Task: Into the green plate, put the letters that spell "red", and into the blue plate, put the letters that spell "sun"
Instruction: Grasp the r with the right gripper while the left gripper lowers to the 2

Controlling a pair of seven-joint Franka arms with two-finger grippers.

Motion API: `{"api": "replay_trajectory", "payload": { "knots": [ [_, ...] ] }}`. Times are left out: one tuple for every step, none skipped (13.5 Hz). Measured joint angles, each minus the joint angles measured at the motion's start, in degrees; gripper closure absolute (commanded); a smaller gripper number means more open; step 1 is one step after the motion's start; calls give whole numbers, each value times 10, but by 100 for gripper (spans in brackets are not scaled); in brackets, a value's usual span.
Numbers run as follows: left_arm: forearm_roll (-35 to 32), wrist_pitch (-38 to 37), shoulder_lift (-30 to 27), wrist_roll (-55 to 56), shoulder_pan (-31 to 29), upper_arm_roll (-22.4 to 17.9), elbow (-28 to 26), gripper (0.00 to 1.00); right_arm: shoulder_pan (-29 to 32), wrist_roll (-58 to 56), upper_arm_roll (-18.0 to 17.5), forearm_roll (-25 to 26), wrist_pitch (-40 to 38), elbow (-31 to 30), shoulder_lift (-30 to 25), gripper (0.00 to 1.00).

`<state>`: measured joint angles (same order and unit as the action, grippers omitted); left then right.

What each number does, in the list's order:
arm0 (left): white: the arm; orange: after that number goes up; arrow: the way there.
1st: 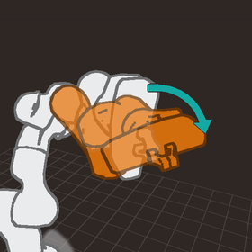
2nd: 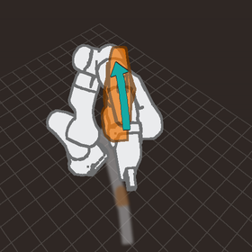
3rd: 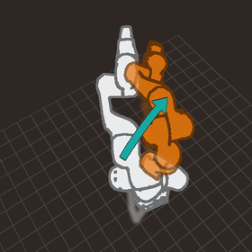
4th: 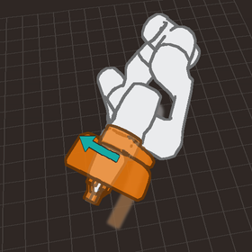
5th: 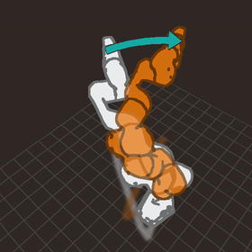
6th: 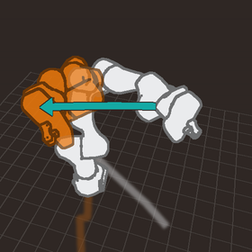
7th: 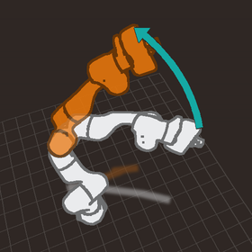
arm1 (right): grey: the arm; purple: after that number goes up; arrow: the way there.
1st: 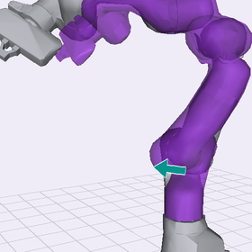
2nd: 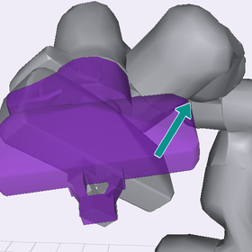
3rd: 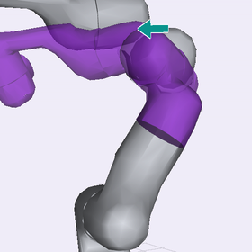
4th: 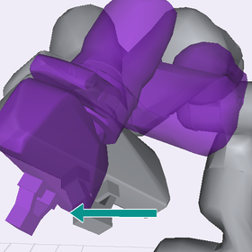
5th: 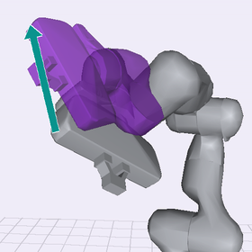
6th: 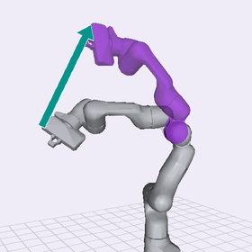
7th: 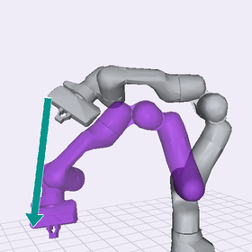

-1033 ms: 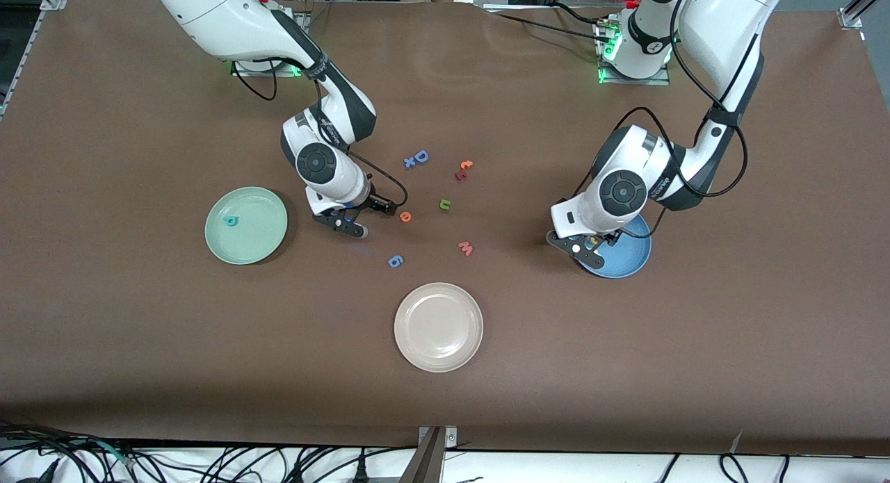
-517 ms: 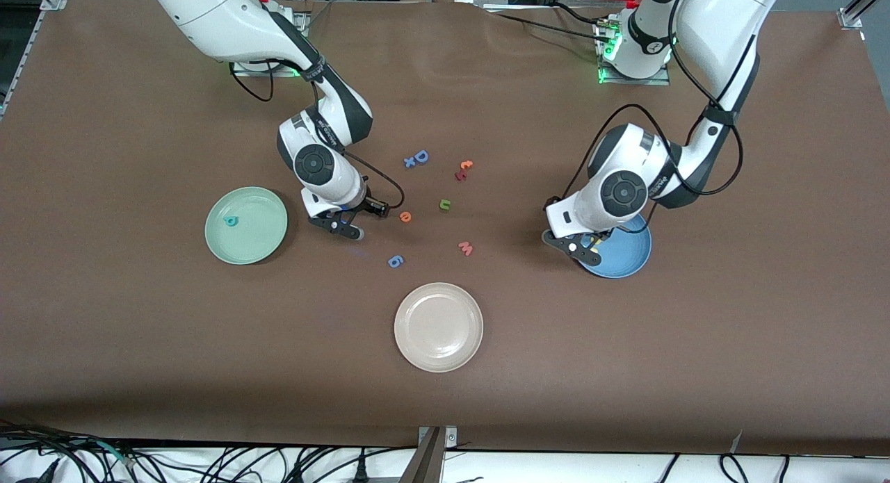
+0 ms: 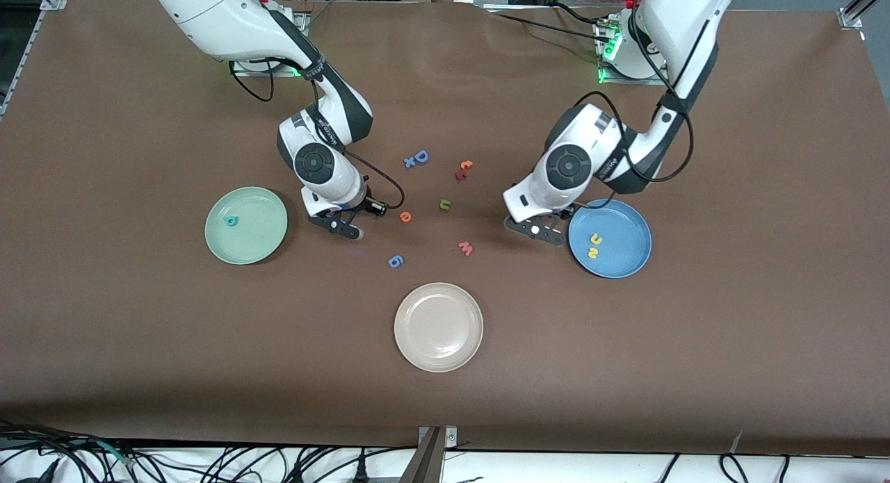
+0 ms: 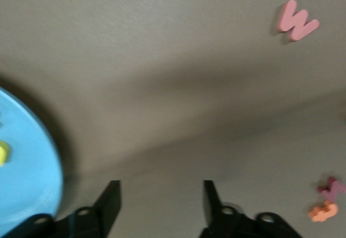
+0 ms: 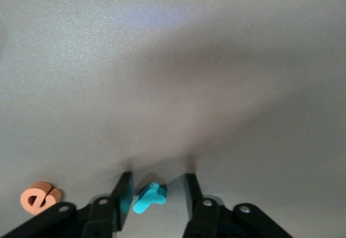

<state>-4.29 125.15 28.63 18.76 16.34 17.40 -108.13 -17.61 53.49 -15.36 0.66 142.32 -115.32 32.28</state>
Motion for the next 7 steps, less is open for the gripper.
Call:
{"api": "replay_trajectory", "payload": {
  "knots": [
    [0,8,3,22,10,0,1,65,0,0,0,0,-1,0,0,62],
    [0,15,8,42,19,0,2,65,0,1,0,0,-1,0,0,62],
    [1,24,14,60,25,0,4,65,0,1,0,0,-1,0,0,60],
    [8,36,20,77,31,1,7,65,0,1,0,0,-1,0,0,59],
    [24,52,26,87,36,1,8,64,0,4,0,0,0,0,0,59],
    [37,75,33,93,40,2,9,62,-1,7,0,0,0,0,0,59],
    [46,96,40,97,43,4,9,60,-1,11,0,0,0,0,0,59]
  ]
}}
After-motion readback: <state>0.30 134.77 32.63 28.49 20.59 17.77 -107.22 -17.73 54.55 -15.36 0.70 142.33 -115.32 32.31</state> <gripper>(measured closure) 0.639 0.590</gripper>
